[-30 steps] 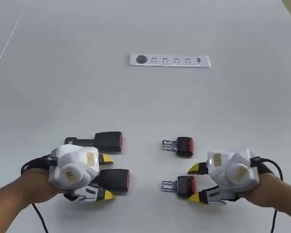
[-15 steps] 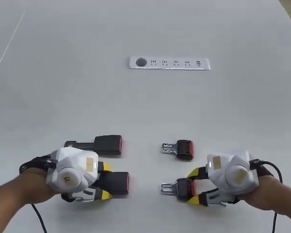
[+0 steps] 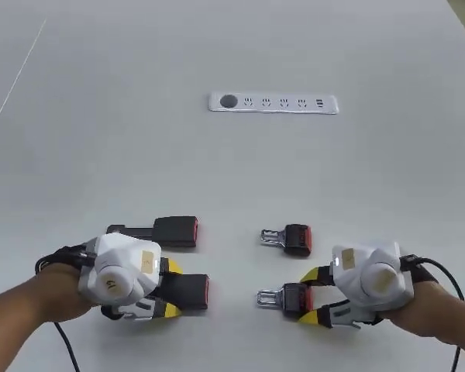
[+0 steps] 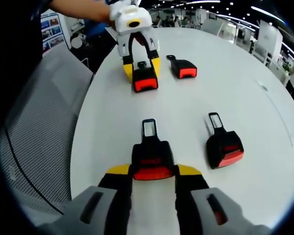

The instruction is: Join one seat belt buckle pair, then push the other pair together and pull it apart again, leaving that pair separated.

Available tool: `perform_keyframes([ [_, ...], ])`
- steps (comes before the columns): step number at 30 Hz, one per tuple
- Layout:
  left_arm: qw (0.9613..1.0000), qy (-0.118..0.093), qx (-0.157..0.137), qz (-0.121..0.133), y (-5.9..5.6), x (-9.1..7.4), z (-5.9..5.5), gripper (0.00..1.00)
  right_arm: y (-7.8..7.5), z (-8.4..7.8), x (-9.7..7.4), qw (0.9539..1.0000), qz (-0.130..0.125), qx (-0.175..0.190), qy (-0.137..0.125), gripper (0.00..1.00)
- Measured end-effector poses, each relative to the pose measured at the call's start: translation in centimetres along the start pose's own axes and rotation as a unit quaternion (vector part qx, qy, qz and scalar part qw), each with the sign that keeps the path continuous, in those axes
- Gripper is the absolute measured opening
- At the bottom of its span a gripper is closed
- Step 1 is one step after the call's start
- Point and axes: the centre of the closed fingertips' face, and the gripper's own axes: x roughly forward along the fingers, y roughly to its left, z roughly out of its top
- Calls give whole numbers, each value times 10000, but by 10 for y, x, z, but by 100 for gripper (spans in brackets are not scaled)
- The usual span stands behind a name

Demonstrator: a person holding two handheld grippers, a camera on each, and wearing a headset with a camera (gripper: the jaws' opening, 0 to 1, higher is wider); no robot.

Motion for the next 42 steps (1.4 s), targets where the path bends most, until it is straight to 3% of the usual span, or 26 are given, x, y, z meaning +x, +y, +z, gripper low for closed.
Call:
perform_keyframes([
  [11, 9997, 113, 159, -126, 0, 0, -1, 34, -1, 11, 7, 9999, -8, 22, -132, 34],
  [42, 9994, 249, 172, -155, 2, 0, 0, 34, 4, 58, 37, 9993, 93, 5, -348, 34],
])
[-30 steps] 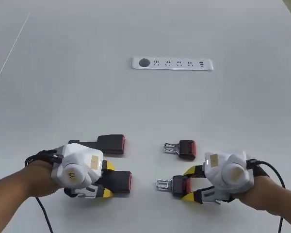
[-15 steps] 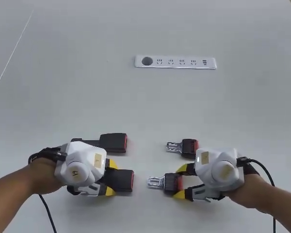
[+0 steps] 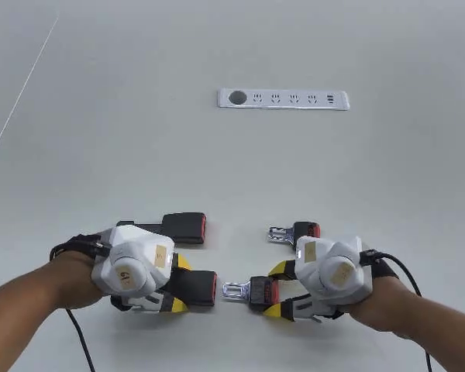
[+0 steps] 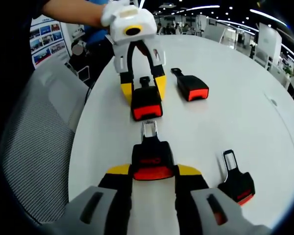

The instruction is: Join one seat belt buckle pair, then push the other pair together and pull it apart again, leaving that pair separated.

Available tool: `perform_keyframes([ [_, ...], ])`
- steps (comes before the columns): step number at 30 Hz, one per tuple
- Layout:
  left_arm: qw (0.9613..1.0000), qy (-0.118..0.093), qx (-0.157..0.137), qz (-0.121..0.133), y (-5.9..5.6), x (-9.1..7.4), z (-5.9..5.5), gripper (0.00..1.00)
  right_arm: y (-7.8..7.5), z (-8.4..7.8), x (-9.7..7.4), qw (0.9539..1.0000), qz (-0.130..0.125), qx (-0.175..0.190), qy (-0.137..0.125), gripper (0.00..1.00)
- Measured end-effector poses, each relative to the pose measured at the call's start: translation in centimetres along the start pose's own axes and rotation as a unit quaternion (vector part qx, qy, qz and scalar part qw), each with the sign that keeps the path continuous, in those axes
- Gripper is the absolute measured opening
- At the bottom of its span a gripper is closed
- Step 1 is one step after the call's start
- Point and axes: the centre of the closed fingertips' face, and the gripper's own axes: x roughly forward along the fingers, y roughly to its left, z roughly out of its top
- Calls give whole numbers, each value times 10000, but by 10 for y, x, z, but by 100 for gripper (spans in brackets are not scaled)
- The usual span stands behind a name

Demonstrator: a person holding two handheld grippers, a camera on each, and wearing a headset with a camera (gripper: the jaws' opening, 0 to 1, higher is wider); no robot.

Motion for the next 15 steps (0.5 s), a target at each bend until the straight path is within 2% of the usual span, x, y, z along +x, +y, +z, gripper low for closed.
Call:
perform_keyframes([
  [4, 10000, 16, 6, -5, 0, 0, 0, 34, -2, 4, 3, 10000, -20, 73, -17, 34],
  [15, 10000, 49, 23, -19, 0, 0, 0, 34, 3, 16, 14, 9999, 43, -110, 34, 33],
])
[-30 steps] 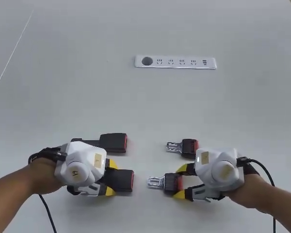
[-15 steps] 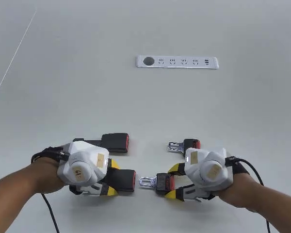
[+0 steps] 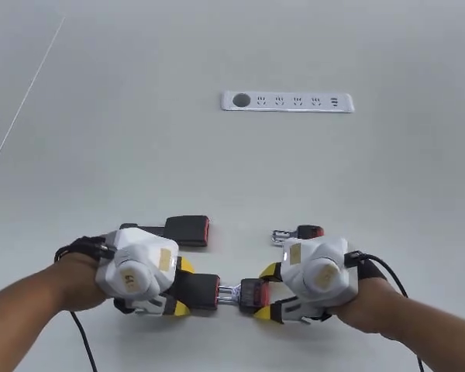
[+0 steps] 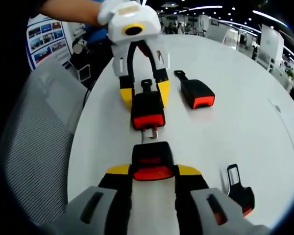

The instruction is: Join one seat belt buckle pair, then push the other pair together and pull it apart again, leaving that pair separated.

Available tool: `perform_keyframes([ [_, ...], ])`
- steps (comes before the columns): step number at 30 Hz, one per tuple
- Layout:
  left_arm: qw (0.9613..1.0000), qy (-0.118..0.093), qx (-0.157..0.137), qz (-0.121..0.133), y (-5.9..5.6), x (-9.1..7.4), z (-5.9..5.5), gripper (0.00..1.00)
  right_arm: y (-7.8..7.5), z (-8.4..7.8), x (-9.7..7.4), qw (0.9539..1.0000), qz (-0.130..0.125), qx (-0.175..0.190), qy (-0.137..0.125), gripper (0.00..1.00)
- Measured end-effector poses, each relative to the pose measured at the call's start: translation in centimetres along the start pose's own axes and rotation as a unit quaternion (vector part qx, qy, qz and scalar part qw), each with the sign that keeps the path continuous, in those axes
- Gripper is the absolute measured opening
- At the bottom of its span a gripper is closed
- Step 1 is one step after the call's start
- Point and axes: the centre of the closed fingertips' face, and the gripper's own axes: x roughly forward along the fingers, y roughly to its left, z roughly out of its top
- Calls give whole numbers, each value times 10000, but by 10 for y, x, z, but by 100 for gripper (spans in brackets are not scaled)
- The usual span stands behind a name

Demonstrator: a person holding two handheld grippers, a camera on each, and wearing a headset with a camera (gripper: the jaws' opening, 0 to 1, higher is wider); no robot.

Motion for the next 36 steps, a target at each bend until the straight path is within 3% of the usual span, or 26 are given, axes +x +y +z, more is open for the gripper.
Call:
perform_keyframes([
  [5, 10000, 15, -2, -8, -1, 0, 0, 34, -1, 5, 4, 9999, -33, -117, 10, 33],
  [22, 10000, 82, 28, -40, 0, 1, 0, 33, -1, 8, 7, 10000, 9, 7, 33, 32],
  [30, 9999, 89, 21, -42, 0, 2, -2, 33, 0, 19, 16, 10000, -5, 53, 28, 32],
  [31, 10000, 81, 19, -44, 1, 2, -2, 33, 4, 14, 16, 9997, 125, 140, 137, 32],
  [36, 9999, 90, 28, -49, 0, 1, 0, 33, -1, 16, 18, 9999, 28, 86, 67, 32],
])
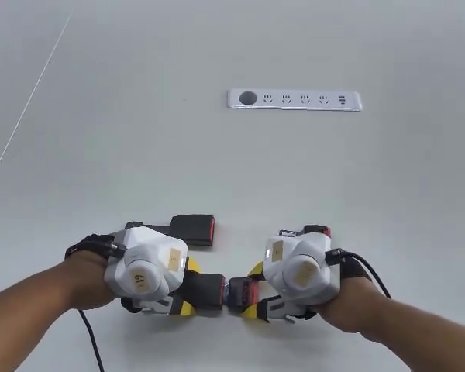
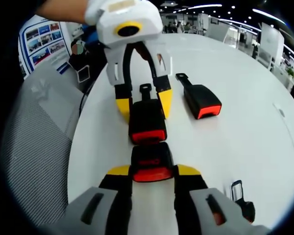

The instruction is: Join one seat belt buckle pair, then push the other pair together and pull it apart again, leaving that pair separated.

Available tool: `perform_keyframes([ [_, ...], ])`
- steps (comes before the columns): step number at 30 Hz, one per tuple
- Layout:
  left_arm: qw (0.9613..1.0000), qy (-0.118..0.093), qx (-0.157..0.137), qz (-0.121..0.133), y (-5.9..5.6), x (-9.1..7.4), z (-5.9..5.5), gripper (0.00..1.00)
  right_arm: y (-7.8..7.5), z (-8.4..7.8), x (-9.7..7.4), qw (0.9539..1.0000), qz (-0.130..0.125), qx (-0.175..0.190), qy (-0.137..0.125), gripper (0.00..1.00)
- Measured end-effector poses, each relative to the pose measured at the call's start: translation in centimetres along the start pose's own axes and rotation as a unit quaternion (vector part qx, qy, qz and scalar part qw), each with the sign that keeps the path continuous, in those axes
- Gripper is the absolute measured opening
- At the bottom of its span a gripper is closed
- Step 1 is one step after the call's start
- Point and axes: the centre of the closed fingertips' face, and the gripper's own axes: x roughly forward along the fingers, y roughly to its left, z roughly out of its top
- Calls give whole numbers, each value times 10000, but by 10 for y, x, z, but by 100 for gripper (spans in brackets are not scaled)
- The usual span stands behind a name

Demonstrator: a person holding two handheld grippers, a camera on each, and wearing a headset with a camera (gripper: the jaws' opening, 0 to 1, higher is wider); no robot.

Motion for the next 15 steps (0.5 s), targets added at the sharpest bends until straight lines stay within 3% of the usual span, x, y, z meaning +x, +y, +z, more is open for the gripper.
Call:
perform_keyframes([
  [8, 10000, -43, -1, 3, -1, -1, 0, 33, 0, 0, -2, 10000, -30, -32, -85, 32],
  [15, 9998, -188, 12, 0, -1, -2, -1, 33, 0, 1, -5, 9993, -17, -130, -364, 32],
])
